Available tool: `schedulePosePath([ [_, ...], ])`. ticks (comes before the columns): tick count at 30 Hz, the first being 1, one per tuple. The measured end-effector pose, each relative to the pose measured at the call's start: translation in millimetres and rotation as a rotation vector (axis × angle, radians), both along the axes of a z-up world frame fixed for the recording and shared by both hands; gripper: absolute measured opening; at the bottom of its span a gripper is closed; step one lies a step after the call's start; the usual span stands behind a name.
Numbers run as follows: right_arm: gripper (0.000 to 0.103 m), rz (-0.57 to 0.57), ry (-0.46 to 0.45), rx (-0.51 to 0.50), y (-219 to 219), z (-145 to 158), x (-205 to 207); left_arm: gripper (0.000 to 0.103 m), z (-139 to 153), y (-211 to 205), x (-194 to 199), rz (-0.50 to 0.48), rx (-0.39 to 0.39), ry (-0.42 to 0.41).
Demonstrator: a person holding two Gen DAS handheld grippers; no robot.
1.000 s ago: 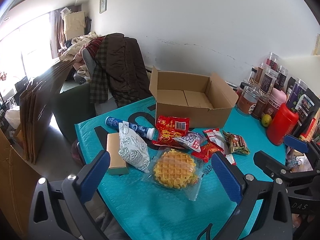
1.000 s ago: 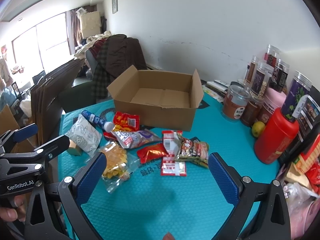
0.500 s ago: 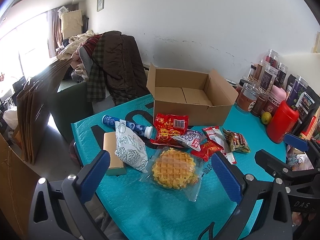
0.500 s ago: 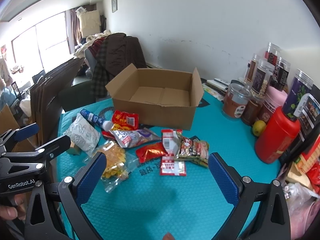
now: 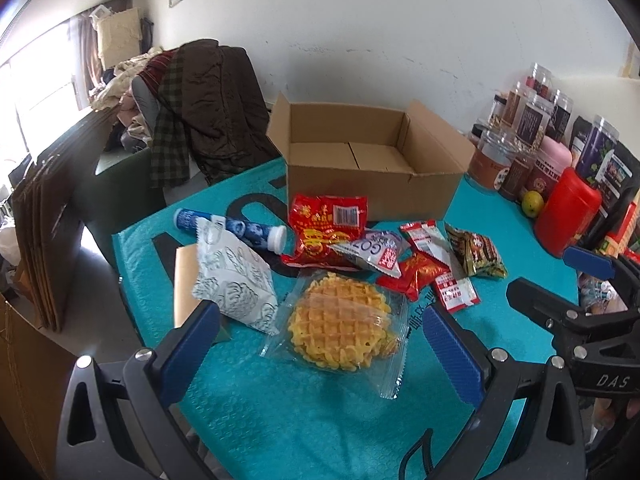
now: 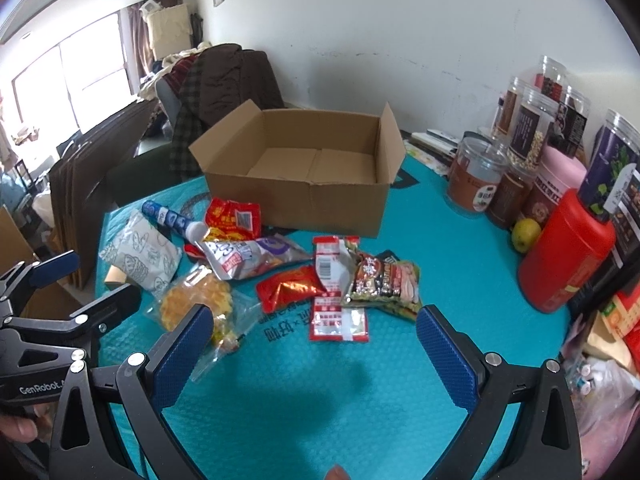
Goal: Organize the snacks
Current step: 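Move the left tool down onto the wrapped waffle and close on it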
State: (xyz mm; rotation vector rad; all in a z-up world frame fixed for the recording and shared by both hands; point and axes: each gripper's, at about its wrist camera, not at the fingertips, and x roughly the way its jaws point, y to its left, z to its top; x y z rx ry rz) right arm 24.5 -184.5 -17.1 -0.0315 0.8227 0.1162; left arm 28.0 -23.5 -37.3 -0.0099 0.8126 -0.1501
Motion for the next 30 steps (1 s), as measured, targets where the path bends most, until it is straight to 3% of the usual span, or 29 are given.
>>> schedulePosePath([
  [10,0.103,-0.018,0.041,0.013,-9,-15,9,0.103,-33,-12,22,-0.101,-0.007,0.108],
  [22,0.103,-0.094,0.121,0.069,-23,-39,2,0.103,-75,-19,57,-0.166,0.054,0.252],
  [25,0.103,-0.103,0.138,0.08,-24,-44,1,0.103,-86,-17,64,-0.209,0.007,0.312],
  [30,0.103,-0.098,0.16,0.078,-17,-51,4,0.103,-87,-19,67,-0.257,-0.001,0.293],
])
